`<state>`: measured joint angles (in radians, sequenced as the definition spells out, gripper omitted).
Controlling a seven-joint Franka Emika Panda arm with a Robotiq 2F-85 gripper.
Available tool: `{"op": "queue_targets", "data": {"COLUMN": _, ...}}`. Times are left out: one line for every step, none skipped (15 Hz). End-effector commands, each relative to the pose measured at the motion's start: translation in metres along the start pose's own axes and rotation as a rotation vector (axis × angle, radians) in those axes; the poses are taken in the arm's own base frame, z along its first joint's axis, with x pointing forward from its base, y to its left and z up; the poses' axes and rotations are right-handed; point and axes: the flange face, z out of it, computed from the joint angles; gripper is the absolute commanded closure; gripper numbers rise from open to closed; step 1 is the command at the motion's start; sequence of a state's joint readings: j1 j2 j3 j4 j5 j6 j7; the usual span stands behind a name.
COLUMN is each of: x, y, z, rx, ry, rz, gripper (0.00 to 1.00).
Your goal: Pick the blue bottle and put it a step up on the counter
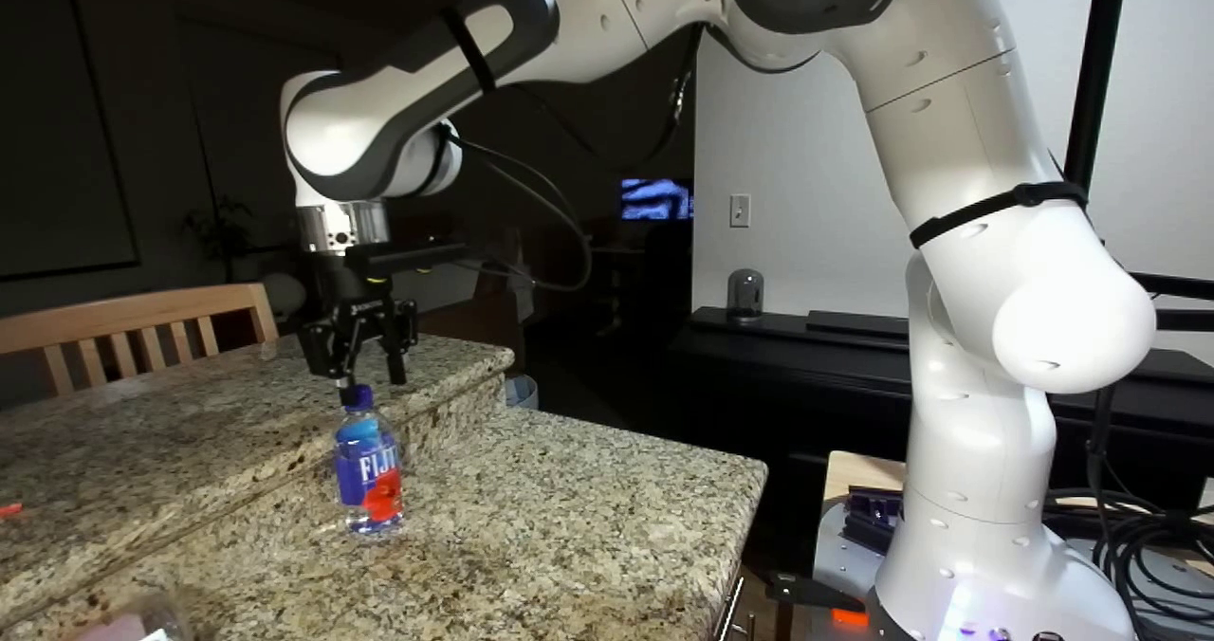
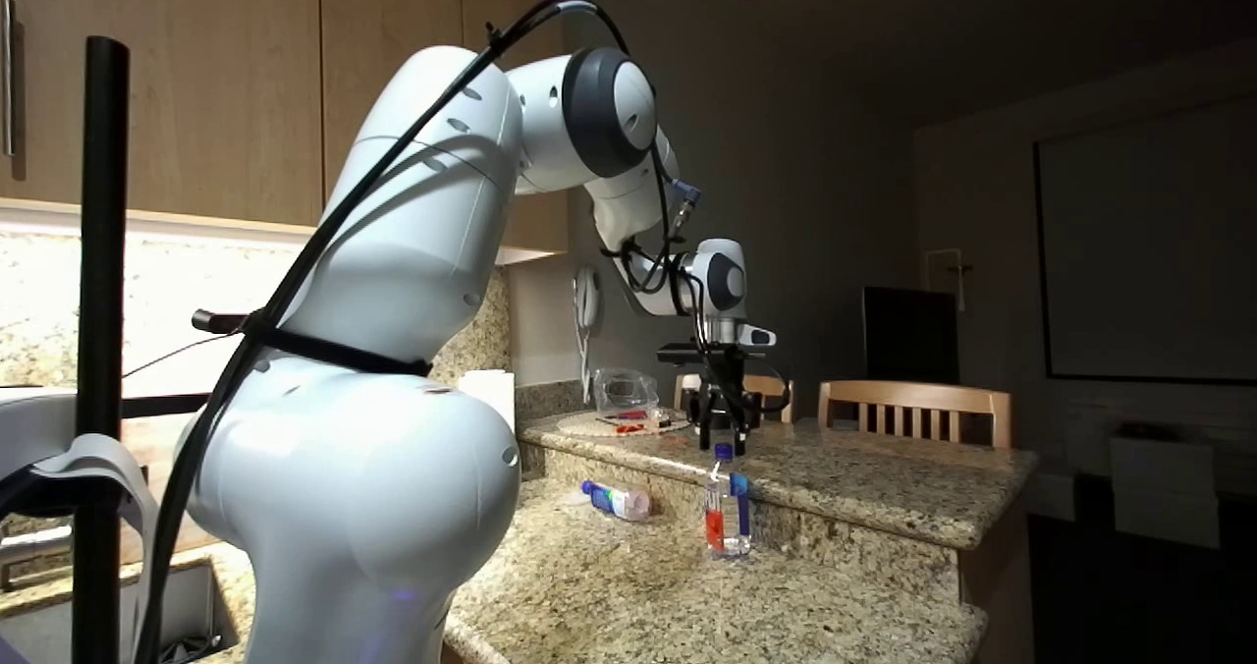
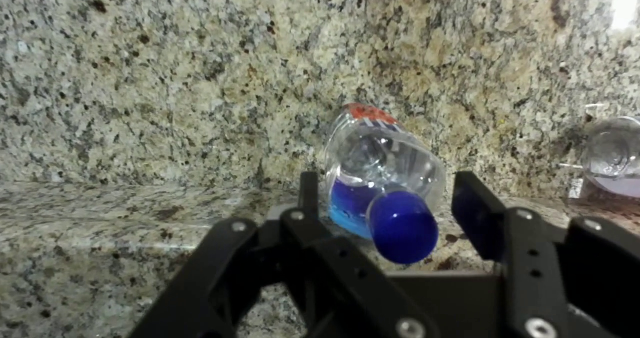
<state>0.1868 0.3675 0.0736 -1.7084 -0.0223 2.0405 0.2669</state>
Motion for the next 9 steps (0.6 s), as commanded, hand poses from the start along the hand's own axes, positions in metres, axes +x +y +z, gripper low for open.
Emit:
{"op": "queue_targets", "data": {"x": 0.007, "y": -0.001, "z": 0.01, "rx": 0.012, "ry": -0.022, "rz": 0.016, "gripper": 0.0}}
{"op": "queue_targets", "data": {"x": 0.008, "y": -0.001, "z": 0.013, "rx": 0.013, "ry": -0.027, "rz": 0.018, "gripper": 0.0}}
{"op": "queue_targets", "data": {"x": 0.009, "y": -0.002, "z": 0.016, "rx": 0.014, "ry": -0.027, "rz": 0.017, "gripper": 0.01}}
{"op": "queue_targets", "data": {"x": 0.011, "y": -0.002, "z": 0.019, "rx": 0.016, "ry": -0.025, "rz": 0.016, "gripper": 0.29}}
{"op": "queue_targets", "data": {"x": 0.013, "y": -0.003, "z": 0.02, "rx": 0.019, "ry": -0.022, "rz": 0.015, "gripper": 0.26}}
{"op": "queue_targets", "data": {"x": 0.014, "y": -0.004, "z": 0.021, "rx": 0.021, "ry": -0.019, "rz": 0.013, "gripper": 0.3}}
{"op": "queue_targets", "data": {"x": 0.015, "y": -0.005, "z": 0.021, "rx": 0.019, "ry": -0.013, "rz": 0.012, "gripper": 0.38}}
{"op": "queue_targets", "data": {"x": 0.016, "y": -0.005, "z": 0.019, "rx": 0.018, "ry": -0.009, "rz": 0.011, "gripper": 0.44}}
{"op": "queue_targets", "data": {"x": 0.017, "y": -0.006, "z": 0.017, "rx": 0.018, "ry": -0.004, "rz": 0.011, "gripper": 0.5}}
